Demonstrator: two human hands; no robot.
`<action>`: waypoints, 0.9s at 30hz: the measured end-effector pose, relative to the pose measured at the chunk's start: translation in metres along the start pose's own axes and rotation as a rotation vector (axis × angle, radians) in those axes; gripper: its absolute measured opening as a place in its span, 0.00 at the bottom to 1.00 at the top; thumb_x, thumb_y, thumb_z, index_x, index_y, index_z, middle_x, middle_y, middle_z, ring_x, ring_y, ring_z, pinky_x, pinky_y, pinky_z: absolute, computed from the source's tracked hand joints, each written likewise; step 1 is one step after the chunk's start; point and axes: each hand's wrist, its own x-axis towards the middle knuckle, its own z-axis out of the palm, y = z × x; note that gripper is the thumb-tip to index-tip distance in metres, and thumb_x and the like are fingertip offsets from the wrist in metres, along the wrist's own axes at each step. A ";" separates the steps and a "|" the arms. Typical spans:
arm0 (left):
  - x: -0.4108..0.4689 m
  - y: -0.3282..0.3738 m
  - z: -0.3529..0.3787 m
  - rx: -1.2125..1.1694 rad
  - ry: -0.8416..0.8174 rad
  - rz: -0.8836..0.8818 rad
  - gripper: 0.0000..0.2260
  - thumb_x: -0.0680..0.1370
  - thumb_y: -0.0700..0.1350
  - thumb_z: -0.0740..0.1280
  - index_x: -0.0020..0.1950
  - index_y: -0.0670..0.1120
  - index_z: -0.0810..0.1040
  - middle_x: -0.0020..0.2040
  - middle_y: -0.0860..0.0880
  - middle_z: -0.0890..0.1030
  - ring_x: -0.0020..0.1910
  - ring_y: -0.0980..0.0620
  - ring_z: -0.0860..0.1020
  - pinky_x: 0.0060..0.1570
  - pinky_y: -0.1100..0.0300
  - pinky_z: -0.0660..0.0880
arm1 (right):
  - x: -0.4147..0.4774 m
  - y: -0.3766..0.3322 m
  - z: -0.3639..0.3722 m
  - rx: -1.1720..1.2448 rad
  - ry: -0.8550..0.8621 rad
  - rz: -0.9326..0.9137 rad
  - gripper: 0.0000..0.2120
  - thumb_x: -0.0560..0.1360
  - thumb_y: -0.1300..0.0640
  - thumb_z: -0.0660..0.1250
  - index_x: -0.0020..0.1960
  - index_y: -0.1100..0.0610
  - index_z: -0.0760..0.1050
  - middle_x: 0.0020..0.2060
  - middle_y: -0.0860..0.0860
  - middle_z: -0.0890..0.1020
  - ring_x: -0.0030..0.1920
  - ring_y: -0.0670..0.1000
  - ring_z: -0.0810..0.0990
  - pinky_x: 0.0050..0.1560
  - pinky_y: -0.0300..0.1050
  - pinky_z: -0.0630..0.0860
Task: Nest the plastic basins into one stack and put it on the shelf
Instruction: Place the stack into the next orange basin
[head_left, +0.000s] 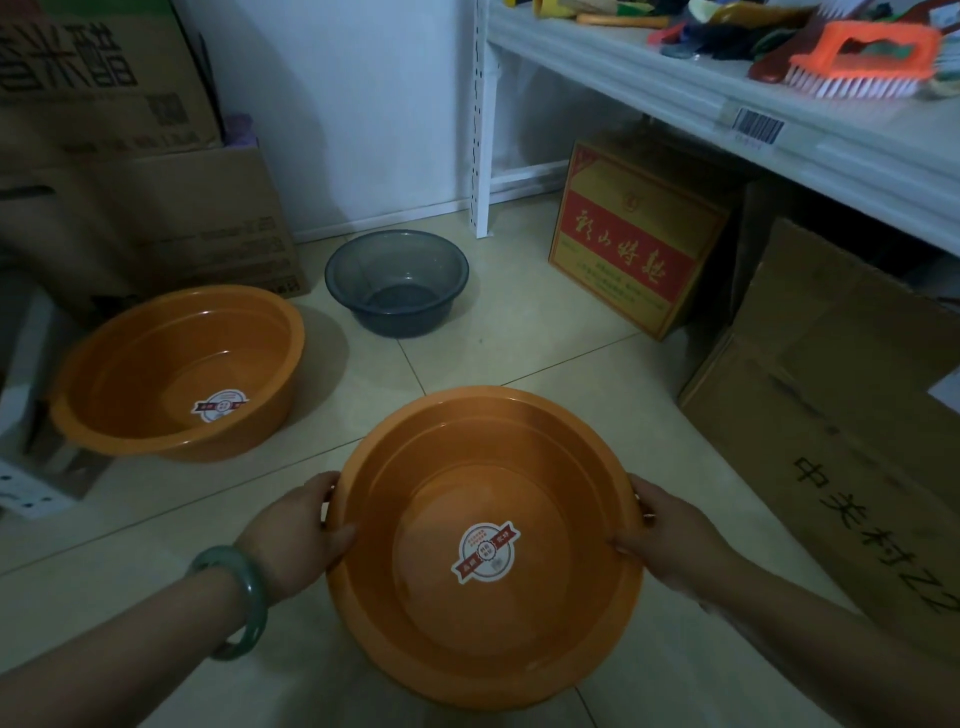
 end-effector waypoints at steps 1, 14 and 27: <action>0.001 0.000 0.001 0.020 -0.007 -0.005 0.28 0.75 0.51 0.65 0.74 0.51 0.60 0.67 0.48 0.75 0.57 0.49 0.79 0.56 0.55 0.76 | 0.002 0.001 0.002 0.022 -0.003 0.017 0.31 0.73 0.58 0.69 0.74 0.46 0.64 0.54 0.48 0.77 0.56 0.52 0.78 0.58 0.50 0.77; 0.031 0.005 0.004 0.005 -0.016 0.005 0.28 0.77 0.48 0.62 0.75 0.55 0.56 0.56 0.47 0.79 0.47 0.49 0.79 0.48 0.55 0.79 | 0.032 0.007 0.012 0.208 -0.034 0.066 0.34 0.75 0.55 0.68 0.76 0.43 0.57 0.64 0.57 0.77 0.60 0.59 0.79 0.57 0.55 0.77; 0.093 0.027 -0.007 -0.197 0.059 -0.064 0.26 0.77 0.50 0.63 0.74 0.52 0.61 0.62 0.43 0.78 0.52 0.44 0.80 0.54 0.47 0.77 | 0.089 -0.013 0.010 0.192 0.169 0.013 0.33 0.75 0.47 0.66 0.77 0.46 0.58 0.70 0.56 0.73 0.65 0.61 0.75 0.62 0.63 0.74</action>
